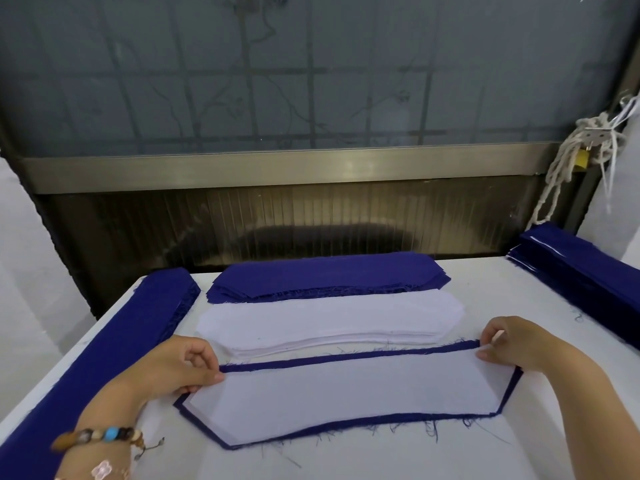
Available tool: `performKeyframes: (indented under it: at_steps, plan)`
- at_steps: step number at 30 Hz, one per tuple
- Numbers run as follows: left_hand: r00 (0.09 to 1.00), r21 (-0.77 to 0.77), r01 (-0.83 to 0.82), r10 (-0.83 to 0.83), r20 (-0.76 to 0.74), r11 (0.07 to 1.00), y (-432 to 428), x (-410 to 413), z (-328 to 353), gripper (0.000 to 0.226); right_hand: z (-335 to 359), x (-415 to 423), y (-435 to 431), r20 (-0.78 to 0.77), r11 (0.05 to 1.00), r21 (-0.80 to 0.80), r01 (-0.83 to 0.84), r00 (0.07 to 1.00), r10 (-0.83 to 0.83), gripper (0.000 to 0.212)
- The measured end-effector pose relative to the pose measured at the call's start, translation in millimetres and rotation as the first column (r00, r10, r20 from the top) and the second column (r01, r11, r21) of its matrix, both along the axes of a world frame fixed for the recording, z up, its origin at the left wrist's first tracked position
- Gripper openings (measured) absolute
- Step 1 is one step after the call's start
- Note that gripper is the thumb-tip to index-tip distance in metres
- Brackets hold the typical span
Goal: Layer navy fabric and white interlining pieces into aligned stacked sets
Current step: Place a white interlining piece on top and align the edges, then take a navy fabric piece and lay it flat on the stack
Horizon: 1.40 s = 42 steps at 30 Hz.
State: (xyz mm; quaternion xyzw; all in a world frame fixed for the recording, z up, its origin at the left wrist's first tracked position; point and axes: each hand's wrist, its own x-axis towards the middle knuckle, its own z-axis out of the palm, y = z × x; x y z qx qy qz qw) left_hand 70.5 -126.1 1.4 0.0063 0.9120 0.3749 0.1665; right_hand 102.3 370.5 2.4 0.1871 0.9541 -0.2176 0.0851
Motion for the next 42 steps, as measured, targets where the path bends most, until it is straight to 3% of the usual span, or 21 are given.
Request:
performKeyframes:
  at_steps: [6, 11, 14, 16, 20, 23, 28, 33, 36, 39, 42]
  plan:
    - [0.979, -0.114, 0.048, -0.069, -0.192, 0.992, 0.9, -1.7, -1.7, 0.019, -1.1, -1.6, -0.9, -0.067, 0.995, 0.073, -0.065, 0.995, 0.070, 0.023]
    - [0.964, -0.136, 0.162, -0.186, -0.188, 0.977, 12.2, -0.1, -1.7, 0.034, -3.4, -3.5, -5.0, -0.104, 0.985, 0.056, -0.164, 0.980, 0.169, 0.011]
    - [0.958, -0.135, 0.135, -0.164, -0.237, 0.982, 20.6, 0.8, -2.4, 0.037, -3.8, -5.4, -3.1, -0.101, 0.987, 0.051, -0.153, 0.982, 0.157, 0.009]
    - [0.942, -0.098, 0.073, -0.101, -0.319, 0.992, 27.2, 1.4, -2.4, 0.035, -3.6, -9.8, -4.2, -0.185, 0.993, 0.053, -0.104, 0.976, 0.112, 0.010]
    - [0.790, 0.075, -0.071, 0.102, -0.604, 0.995, 44.2, 1.1, -11.1, 0.031, -10.4, -25.2, -22.0, -0.486, 0.997, 0.083, -0.006, 0.873, 0.045, 0.009]
    - [0.662, -0.054, -0.154, 0.062, -0.747, 0.987, 54.7, -7.9, -17.6, 0.027, -23.7, -39.6, -42.3, -0.530, 0.979, 0.192, -0.070, 0.832, 0.164, 0.026]
    - [0.715, -0.260, -0.190, -0.048, -0.697, 0.947, 71.5, -46.4, -15.5, 0.042, -25.1, -64.0, -71.3, -0.538, 0.962, 0.248, -0.116, 0.809, 0.237, 0.046]
    - [0.768, -0.254, -0.151, -0.048, -0.639, 0.955, 95.8, -77.7, -14.4, 0.041, -27.5, -88.7, -86.3, -0.487, 0.953, 0.267, -0.144, 0.833, 0.263, 0.049]
    - [0.747, -0.252, -0.215, -0.008, -0.665, 0.943, 106.1, -86.6, -17.0, 0.033, -25.4, -104.6, -90.5, -0.484, 0.925, 0.371, -0.086, 0.832, 0.271, 0.047]
    - [0.707, -0.275, -0.266, -0.007, -0.707, 0.924, 108.8, -96.1, -12.6, 0.020, -20.1, -118.1, -93.5, -0.505, 0.919, 0.391, -0.059, 0.821, 0.268, 0.037]
    - [0.701, -0.193, -0.273, 0.057, -0.711, 0.942, 104.7, -107.9, -11.3, 0.013, -19.1, -127.3, -93.7, -0.520, 0.924, 0.380, -0.043, 0.816, 0.252, 0.026]
